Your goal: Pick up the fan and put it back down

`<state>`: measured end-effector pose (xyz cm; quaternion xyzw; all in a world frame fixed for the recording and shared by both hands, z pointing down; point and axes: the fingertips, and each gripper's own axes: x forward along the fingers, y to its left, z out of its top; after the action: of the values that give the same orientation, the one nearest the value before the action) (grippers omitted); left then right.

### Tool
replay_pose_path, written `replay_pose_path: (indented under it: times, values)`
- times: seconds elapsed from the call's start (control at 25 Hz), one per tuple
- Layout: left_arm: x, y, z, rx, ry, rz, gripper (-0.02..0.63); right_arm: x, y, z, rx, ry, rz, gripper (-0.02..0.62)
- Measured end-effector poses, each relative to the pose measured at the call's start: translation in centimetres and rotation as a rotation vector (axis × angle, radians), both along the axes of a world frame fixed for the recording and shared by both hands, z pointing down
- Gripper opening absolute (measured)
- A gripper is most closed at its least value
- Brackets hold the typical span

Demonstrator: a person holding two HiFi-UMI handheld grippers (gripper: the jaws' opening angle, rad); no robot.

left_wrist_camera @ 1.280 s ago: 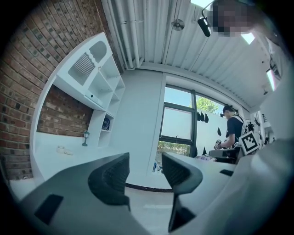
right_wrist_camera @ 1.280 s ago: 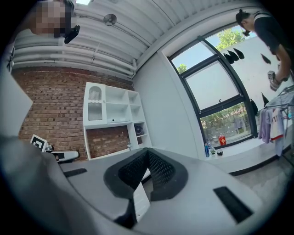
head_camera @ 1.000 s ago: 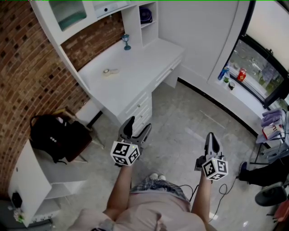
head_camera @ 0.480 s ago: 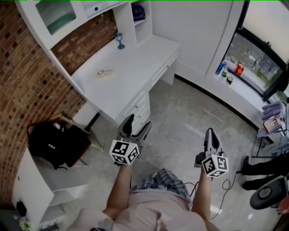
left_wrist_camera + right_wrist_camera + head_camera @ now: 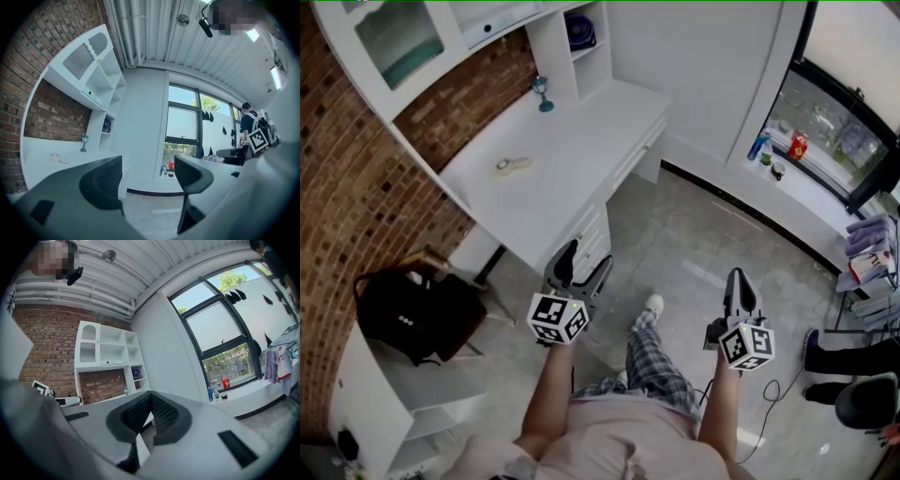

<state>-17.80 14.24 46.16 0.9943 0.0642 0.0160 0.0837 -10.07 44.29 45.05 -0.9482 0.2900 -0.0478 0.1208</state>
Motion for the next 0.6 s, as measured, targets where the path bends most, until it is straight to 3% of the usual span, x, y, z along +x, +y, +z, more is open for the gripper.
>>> replay_pose_path:
  times: [0.28,0.44,0.6]
  values:
    - [6.9,-2.9,1.4,0.015,-0.011,-0.047,0.336,8.5,-3.2,1.2,0.027,0.0,-0.039,0.015]
    - [13.9,-6.2,2.9,0.035,-0.015,-0.094,0.336,17.0,-7.1,2.6,0.052,0.014,-0.074,0.015]
    - [23.3,-10.8,3.0,0.047,-0.013,-0.151,0.336,27.7,-13.6,2.2,0.06,0.04,-0.157,0.015]
